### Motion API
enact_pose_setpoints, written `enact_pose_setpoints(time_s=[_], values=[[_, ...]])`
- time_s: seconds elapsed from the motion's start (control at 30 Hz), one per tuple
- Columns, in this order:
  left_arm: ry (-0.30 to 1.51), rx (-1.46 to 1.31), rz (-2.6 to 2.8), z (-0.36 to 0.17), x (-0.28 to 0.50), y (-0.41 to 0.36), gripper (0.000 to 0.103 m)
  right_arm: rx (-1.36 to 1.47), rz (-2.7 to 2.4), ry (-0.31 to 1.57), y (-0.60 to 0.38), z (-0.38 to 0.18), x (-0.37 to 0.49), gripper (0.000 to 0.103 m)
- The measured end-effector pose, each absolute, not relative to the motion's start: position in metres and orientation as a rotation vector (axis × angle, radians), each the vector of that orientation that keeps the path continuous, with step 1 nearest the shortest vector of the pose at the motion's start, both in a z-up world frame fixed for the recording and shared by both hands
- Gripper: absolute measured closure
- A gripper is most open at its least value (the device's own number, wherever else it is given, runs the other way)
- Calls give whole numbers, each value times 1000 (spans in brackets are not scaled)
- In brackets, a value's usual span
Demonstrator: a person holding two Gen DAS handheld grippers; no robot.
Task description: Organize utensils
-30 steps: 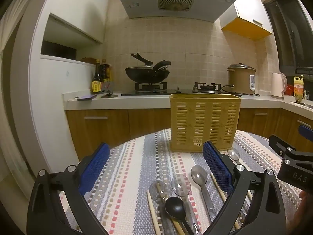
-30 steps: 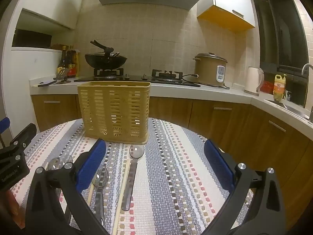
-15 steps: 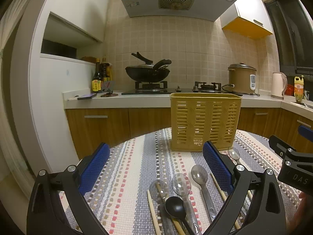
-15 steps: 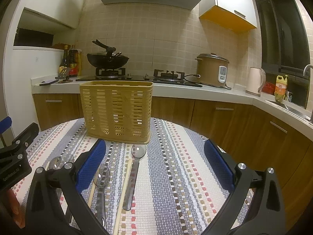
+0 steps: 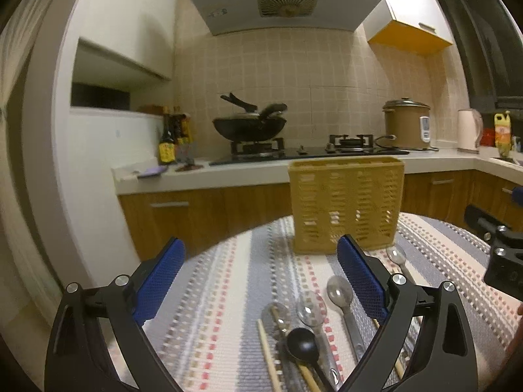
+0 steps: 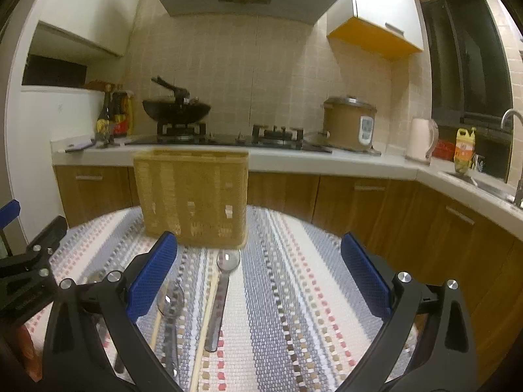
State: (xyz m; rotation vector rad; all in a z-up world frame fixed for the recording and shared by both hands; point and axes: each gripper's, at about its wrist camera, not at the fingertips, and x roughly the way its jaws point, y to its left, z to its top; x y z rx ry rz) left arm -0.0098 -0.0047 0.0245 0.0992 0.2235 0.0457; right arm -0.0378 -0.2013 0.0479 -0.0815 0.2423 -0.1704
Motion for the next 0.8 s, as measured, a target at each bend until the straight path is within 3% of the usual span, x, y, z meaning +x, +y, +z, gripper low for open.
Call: enact_pose_setpoints(time_s=[0.4, 0.8], values=[[220, 26, 87, 97, -45, 13, 12, -14, -218, 221, -210, 112, -65, 7], [233, 27, 13, 97, -44, 0, 12, 1, -229, 210, -215, 120, -76, 7]])
